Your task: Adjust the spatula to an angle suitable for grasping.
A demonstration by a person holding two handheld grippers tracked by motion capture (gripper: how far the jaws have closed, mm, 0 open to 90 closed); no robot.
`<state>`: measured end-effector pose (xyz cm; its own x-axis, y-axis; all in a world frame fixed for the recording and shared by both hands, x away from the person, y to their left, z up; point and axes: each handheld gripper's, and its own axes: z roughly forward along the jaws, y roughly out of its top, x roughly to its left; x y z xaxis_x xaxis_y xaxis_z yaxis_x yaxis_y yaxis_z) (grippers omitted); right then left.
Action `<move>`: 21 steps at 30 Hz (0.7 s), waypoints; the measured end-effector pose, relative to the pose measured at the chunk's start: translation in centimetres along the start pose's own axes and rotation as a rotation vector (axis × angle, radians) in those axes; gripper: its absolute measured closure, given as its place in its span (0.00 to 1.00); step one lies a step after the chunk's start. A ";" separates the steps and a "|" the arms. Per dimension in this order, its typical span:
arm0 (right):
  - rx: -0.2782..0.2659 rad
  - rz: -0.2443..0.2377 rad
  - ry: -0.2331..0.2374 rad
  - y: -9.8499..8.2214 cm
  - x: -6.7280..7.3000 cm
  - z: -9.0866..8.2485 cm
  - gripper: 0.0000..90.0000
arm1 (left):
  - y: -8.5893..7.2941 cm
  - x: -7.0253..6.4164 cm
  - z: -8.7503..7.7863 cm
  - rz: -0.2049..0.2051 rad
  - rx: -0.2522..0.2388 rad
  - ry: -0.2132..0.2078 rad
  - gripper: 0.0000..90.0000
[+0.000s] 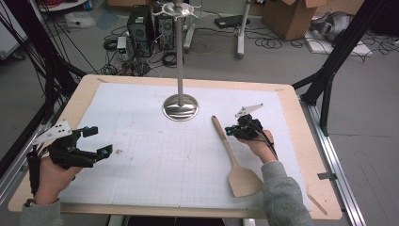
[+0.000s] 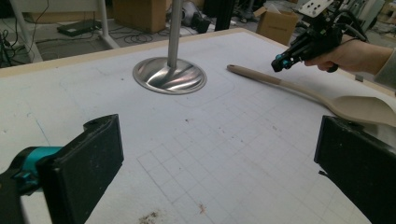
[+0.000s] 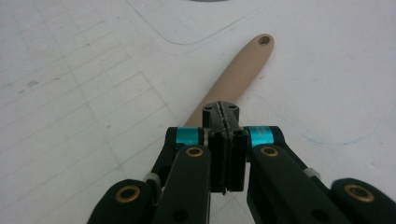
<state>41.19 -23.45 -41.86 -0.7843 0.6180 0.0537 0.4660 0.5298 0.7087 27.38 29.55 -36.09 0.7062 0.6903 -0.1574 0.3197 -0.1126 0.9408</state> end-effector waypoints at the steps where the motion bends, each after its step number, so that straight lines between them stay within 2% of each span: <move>1: 0.006 0.008 -0.003 0.0 -0.1 0.2 1.00 | 0.0 0.0 -0.2 0.000 -0.004 0.001 0.02; 5: 0.021 0.026 0.007 0.2 -0.3 1.0 1.00 | -0.1 0.3 -0.6 -0.008 -0.010 0.009 0.02; 11: 0.043 0.021 0.013 0.6 -0.3 1.7 1.00 | -0.1 0.5 -0.9 -0.013 -0.015 0.016 0.02; 17: 0.038 0.041 0.013 0.6 -0.4 1.7 1.00 | -0.2 0.5 -0.9 -0.013 -0.011 0.018 0.02; 21: 0.028 0.043 0.046 0.7 -0.2 2.1 1.00 | -0.3 0.5 -0.7 -0.014 -0.006 0.018 0.02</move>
<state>42.48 -21.98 -42.86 -0.7809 0.6137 0.1169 0.5107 0.5193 0.6852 27.14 30.42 -36.20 0.6903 0.7044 -0.1653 0.3258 -0.0985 0.9403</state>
